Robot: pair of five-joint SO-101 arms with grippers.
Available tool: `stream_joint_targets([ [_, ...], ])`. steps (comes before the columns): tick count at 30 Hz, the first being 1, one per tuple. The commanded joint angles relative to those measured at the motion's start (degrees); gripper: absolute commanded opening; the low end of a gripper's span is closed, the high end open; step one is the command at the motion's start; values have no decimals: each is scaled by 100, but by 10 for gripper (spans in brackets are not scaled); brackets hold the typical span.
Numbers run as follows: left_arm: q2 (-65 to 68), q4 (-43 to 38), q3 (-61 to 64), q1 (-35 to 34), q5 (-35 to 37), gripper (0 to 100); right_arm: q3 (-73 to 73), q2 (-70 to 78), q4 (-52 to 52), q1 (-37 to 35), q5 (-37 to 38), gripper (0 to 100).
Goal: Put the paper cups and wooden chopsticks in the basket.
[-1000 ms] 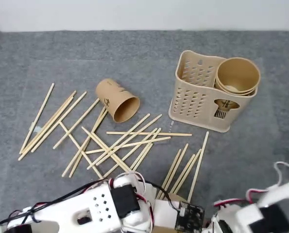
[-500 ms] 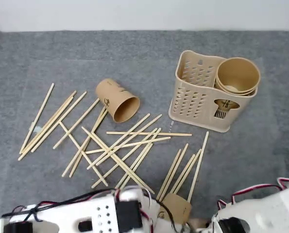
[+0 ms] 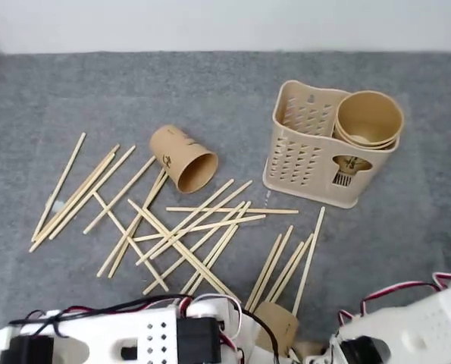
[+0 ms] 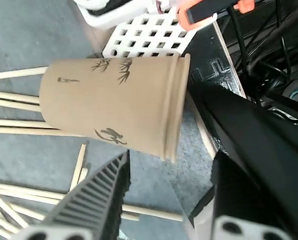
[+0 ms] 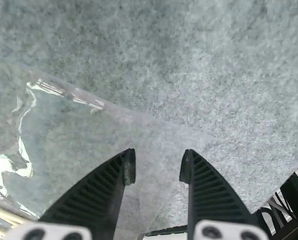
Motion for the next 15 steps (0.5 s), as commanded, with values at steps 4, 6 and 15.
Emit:
stream_joint_targets([
  [4,-70,-53,-391,1714,563,265,-308,-22,-48,-22,44,161],
  [6,-70,-132,-374,1864,633,265,-299,-22,-57,-22,44,161],
  [15,677,-1037,338,1556,642,265,-290,-22,-48,-22,44,159],
])
